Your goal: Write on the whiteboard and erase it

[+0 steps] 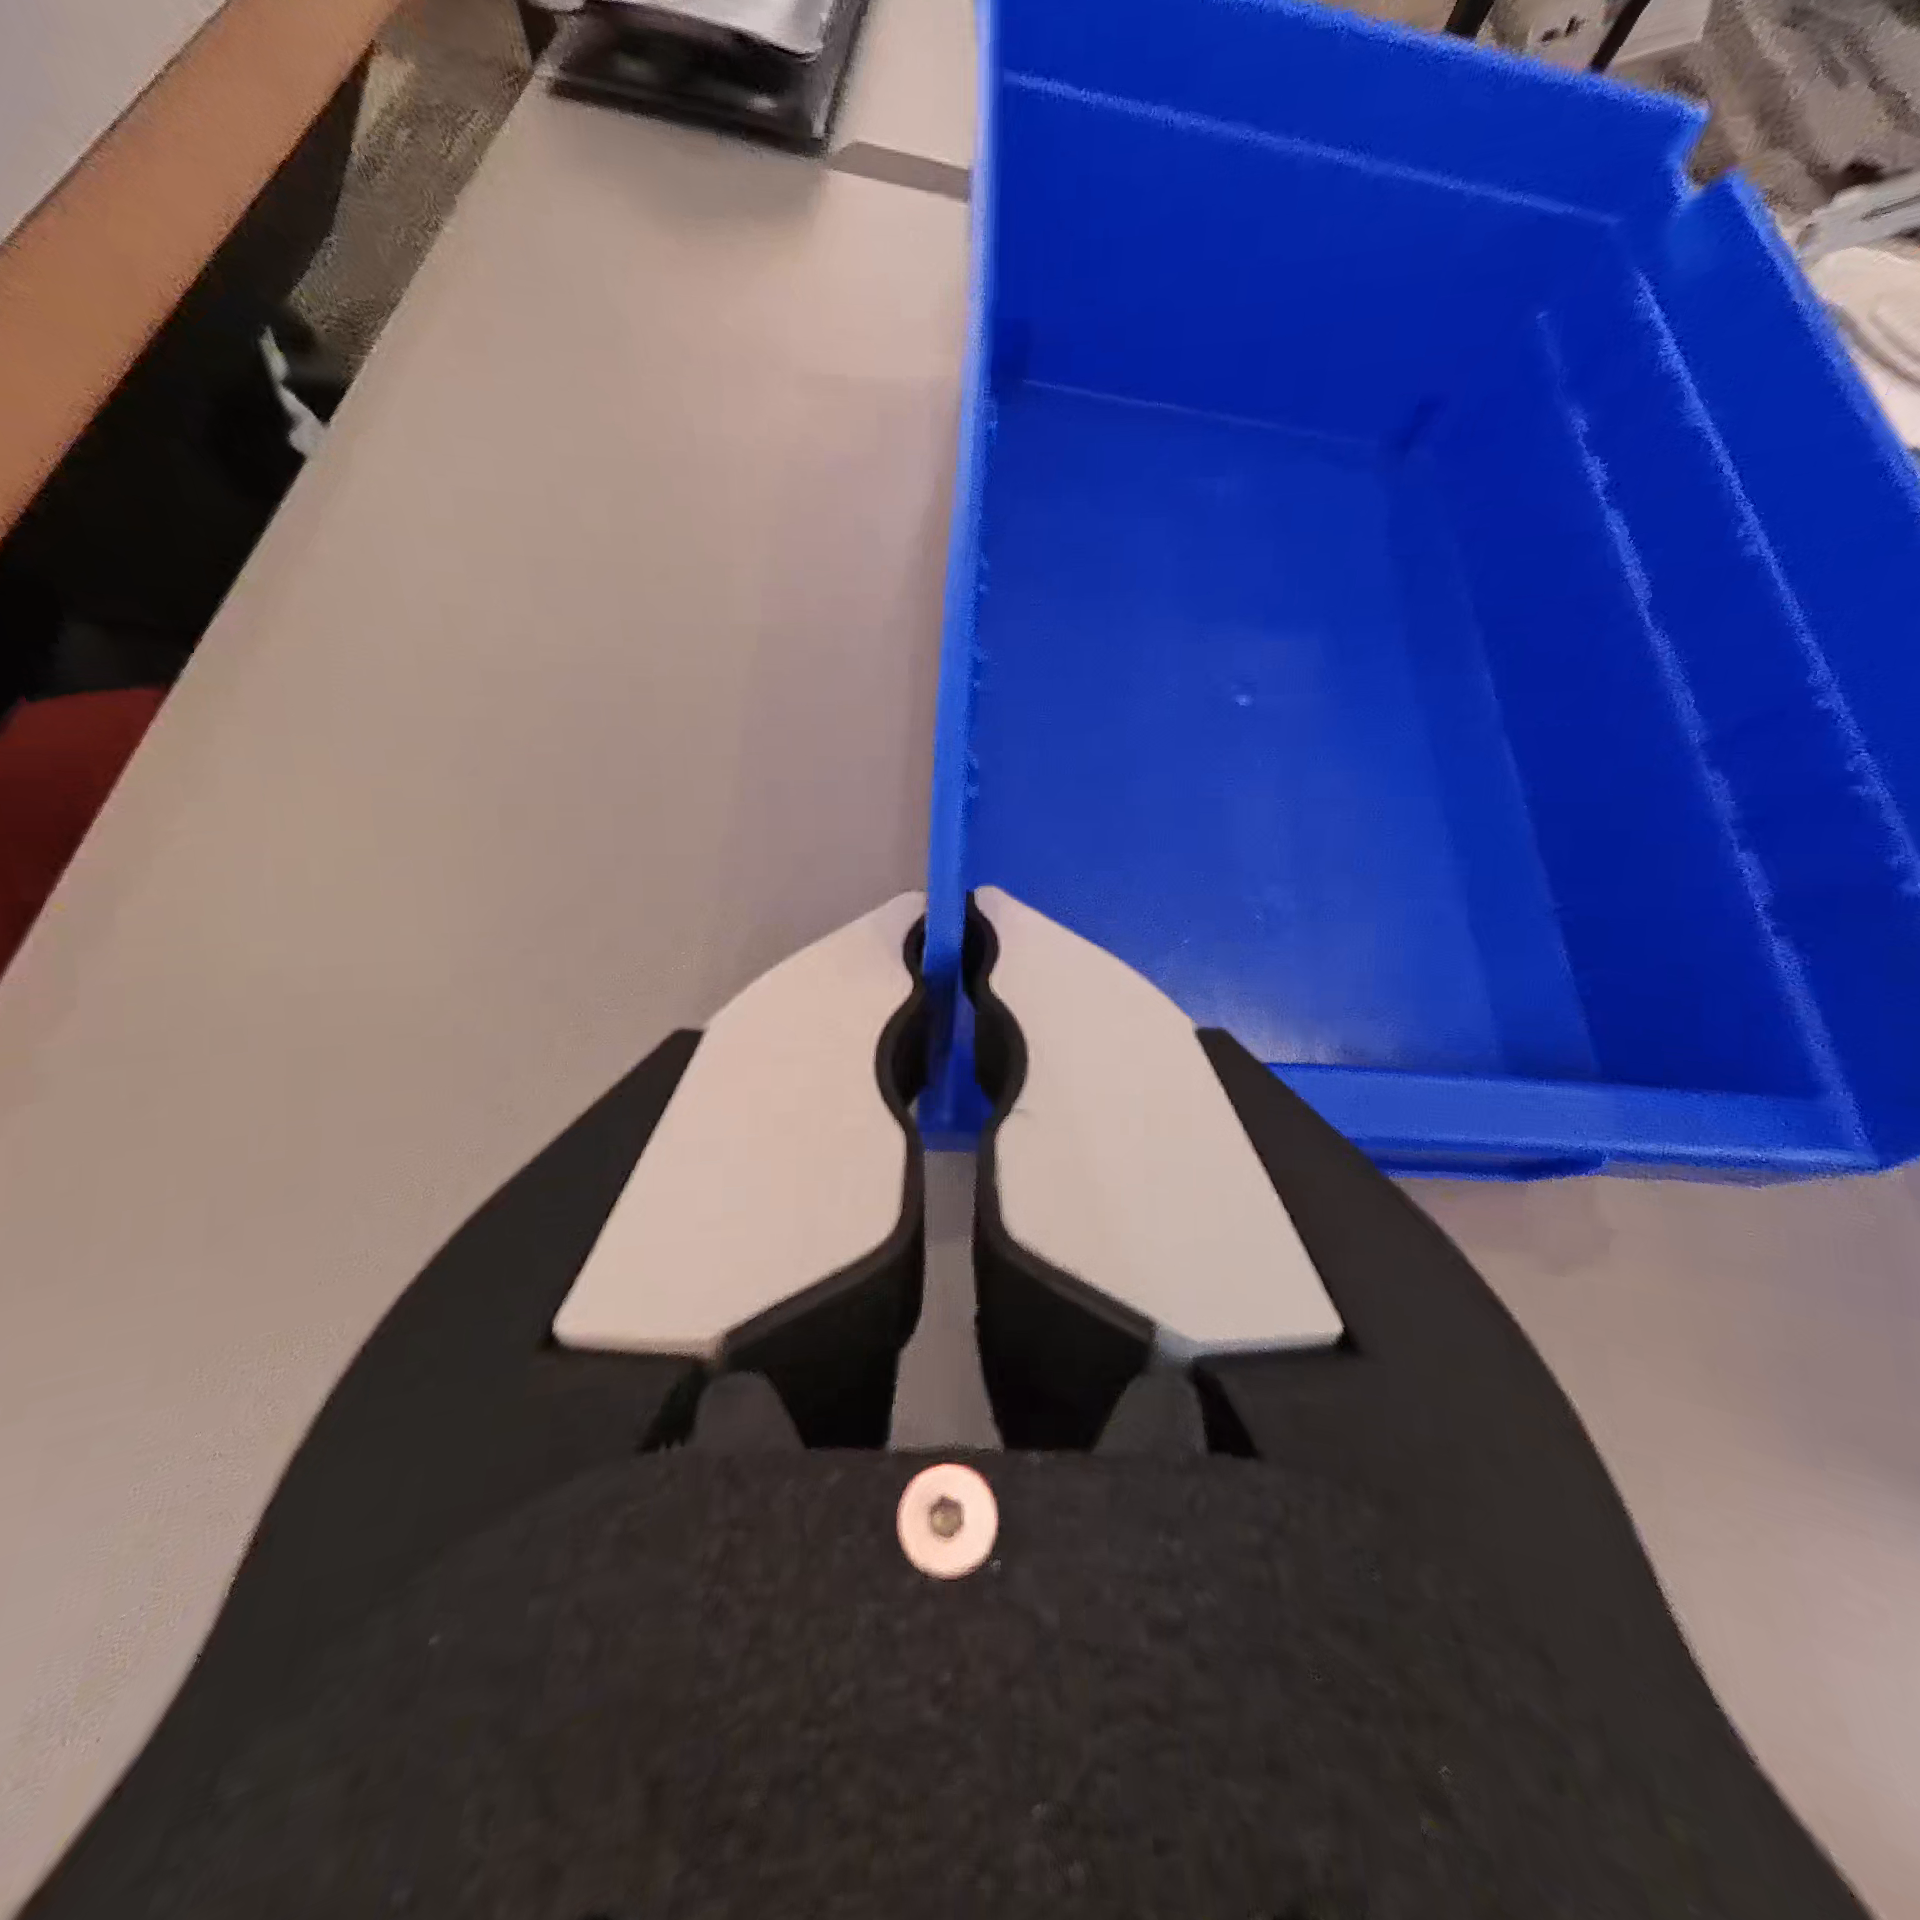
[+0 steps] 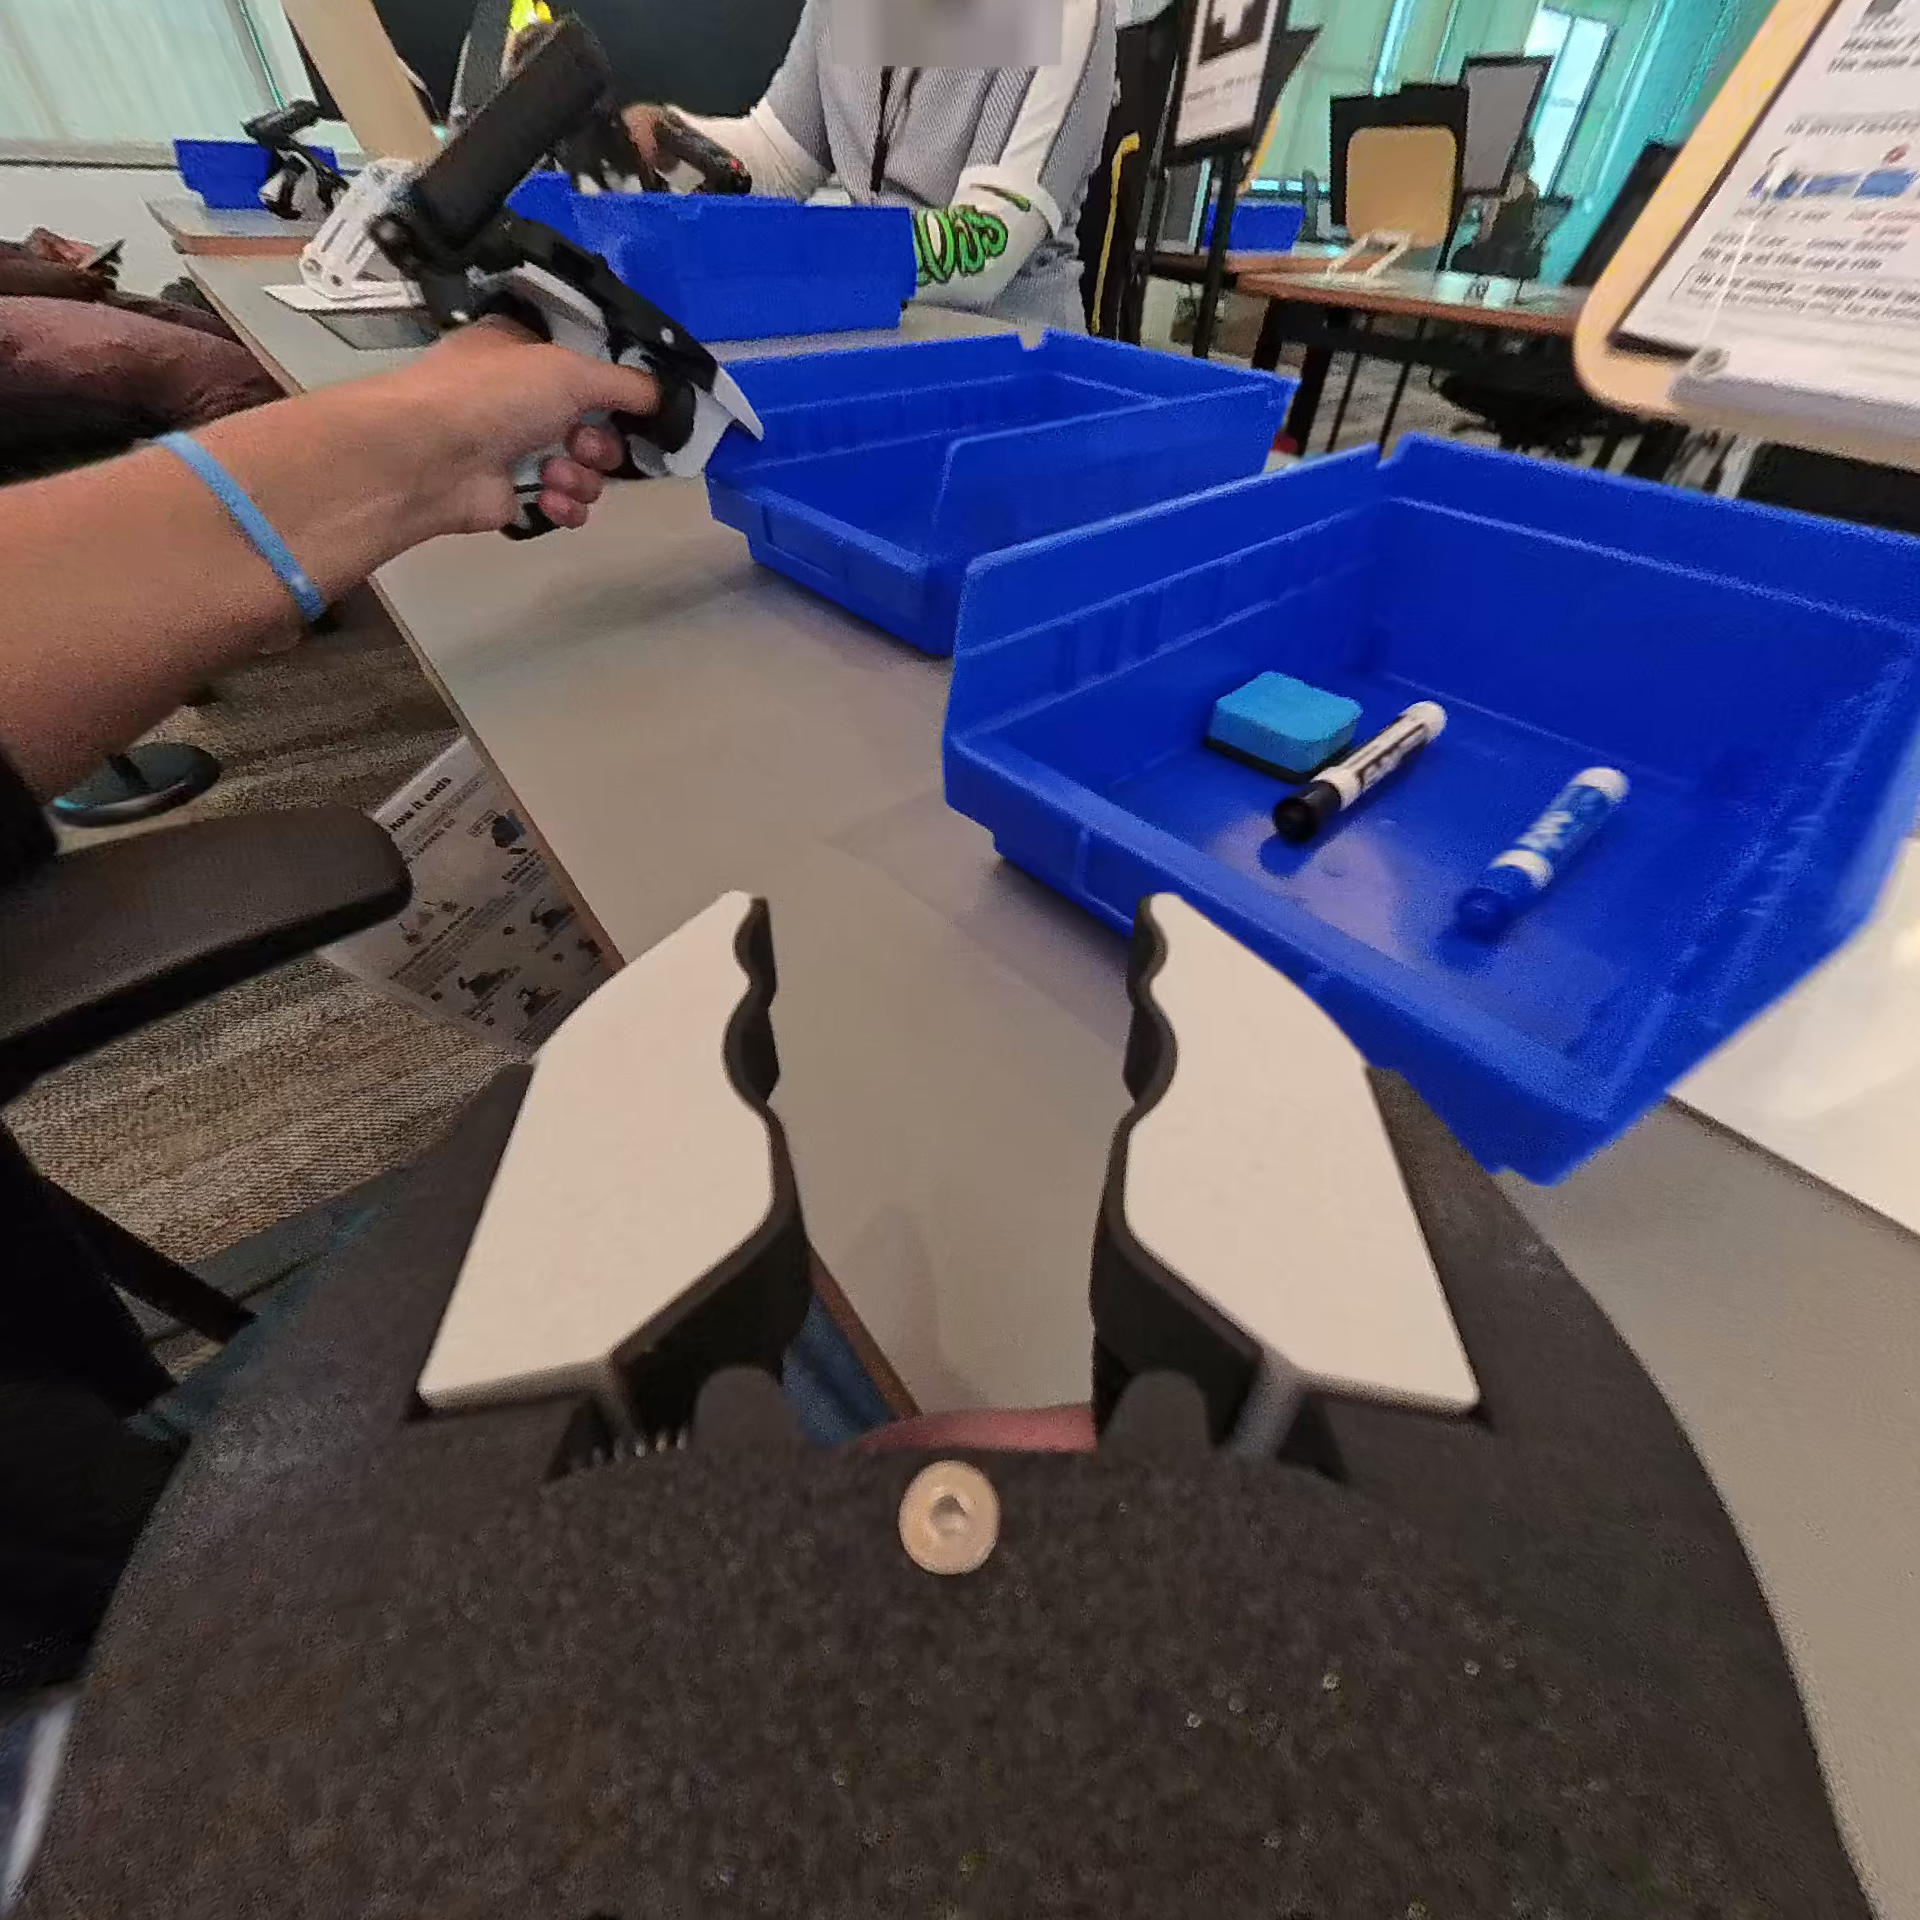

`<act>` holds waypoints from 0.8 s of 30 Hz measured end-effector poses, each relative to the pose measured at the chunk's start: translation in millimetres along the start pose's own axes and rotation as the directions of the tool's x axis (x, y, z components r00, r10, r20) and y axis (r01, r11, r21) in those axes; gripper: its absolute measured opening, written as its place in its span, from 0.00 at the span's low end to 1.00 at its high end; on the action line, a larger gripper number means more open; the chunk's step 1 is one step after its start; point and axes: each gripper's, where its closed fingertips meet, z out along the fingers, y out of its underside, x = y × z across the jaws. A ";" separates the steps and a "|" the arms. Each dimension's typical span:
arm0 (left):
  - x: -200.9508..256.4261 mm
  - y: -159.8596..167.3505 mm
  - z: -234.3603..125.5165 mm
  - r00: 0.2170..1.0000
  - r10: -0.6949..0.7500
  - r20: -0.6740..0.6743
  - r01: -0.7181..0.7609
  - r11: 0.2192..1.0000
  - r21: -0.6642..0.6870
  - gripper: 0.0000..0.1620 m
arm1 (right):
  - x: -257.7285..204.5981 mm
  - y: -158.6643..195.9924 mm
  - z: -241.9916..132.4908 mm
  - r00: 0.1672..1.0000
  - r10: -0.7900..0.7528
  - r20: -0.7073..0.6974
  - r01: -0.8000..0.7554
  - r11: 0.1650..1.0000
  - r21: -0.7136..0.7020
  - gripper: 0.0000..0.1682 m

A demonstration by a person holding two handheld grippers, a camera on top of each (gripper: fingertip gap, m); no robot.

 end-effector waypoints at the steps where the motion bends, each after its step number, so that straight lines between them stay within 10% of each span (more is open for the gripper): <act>1: 3.7 5.8 -6.2 1.000 0.015 0.015 -0.015 1.000 -0.013 0.01 | -6.9 -1.4 7.5 1.000 0.010 -0.002 -0.010 1.000 -0.013 0.39; 18: 47.0 126.8 -169.8 0.979 -0.073 0.190 0.057 0.995 0.087 0.03 | -65.1 -32.5 191.2 0.963 0.244 -0.118 -0.259 0.956 -0.137 0.35; 21: 49.4 136.1 -183.1 0.982 -0.084 0.170 0.068 0.993 0.097 0.03 | -75.3 -22.4 201.3 0.972 0.219 -0.089 -0.233 0.952 -0.197 0.09; 24: 53.9 140.0 -188.4 0.983 -0.089 0.160 0.073 0.992 0.103 0.04 | -75.3 -22.1 201.9 0.979 0.142 -0.147 -0.172 0.960 -0.222 0.04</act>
